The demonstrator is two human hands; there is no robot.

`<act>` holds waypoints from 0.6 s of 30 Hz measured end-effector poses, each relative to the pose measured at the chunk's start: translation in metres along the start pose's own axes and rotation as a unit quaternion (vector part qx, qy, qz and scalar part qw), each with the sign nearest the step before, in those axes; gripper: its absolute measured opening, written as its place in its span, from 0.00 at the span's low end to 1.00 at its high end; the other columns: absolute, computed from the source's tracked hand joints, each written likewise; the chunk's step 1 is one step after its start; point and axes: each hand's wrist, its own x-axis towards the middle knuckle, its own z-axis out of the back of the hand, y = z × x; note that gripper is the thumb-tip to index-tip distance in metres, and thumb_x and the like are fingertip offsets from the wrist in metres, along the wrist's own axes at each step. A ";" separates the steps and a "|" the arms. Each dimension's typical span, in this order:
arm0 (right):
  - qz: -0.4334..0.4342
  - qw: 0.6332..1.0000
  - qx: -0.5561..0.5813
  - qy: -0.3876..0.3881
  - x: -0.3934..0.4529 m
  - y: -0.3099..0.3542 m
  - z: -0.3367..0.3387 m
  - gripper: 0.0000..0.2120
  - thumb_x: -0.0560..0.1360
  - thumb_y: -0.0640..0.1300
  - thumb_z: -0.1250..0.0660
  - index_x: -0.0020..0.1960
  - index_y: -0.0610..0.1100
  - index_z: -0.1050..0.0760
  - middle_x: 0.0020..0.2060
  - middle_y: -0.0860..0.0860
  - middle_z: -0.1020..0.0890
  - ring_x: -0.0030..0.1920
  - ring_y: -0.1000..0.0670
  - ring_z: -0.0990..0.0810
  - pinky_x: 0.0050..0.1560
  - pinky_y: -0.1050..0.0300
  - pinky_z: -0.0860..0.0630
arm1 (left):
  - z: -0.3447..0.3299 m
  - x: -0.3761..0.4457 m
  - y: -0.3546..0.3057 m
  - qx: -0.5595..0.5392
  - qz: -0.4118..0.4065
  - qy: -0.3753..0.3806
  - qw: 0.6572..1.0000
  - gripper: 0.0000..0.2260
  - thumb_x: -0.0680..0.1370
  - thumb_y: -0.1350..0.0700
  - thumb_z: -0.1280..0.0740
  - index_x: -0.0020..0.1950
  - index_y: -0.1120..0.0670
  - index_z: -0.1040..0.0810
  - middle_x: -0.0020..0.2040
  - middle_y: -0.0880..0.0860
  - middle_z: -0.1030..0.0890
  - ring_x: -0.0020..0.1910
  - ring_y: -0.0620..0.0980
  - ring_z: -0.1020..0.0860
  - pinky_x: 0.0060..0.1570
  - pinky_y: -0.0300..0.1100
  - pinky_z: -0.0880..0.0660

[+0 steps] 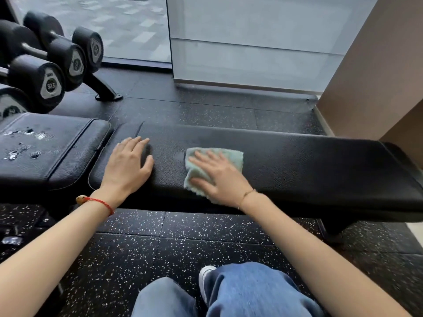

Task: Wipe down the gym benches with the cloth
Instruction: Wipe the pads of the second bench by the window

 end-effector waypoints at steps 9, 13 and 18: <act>-0.151 0.988 -0.003 -0.011 0.059 -0.064 0.011 0.27 0.80 0.57 0.44 0.76 0.51 0.43 0.77 0.52 0.43 0.77 0.46 0.47 0.76 0.48 0.55 | -0.005 -0.007 0.009 -0.001 0.019 -0.012 1.000 0.29 0.76 0.43 0.47 0.72 0.56 0.29 0.73 0.56 0.29 0.74 0.57 0.35 0.75 0.54 0.43; -0.058 0.998 0.001 -0.014 0.070 -0.011 -0.011 0.26 0.80 0.55 0.43 0.76 0.52 0.42 0.76 0.52 0.42 0.77 0.47 0.48 0.76 0.48 0.56 | -0.004 -0.008 0.012 -0.011 0.019 -0.016 1.000 0.29 0.75 0.42 0.47 0.72 0.54 0.28 0.73 0.53 0.29 0.74 0.55 0.35 0.75 0.51 0.44; 0.071 0.995 0.067 -0.004 -0.012 -0.006 -0.002 0.25 0.79 0.56 0.43 0.75 0.56 0.42 0.75 0.59 0.43 0.76 0.57 0.50 0.76 0.56 0.58 | -0.005 -0.009 0.013 -0.009 0.016 -0.025 1.000 0.30 0.75 0.41 0.48 0.72 0.53 0.28 0.73 0.53 0.29 0.74 0.55 0.35 0.75 0.51 0.43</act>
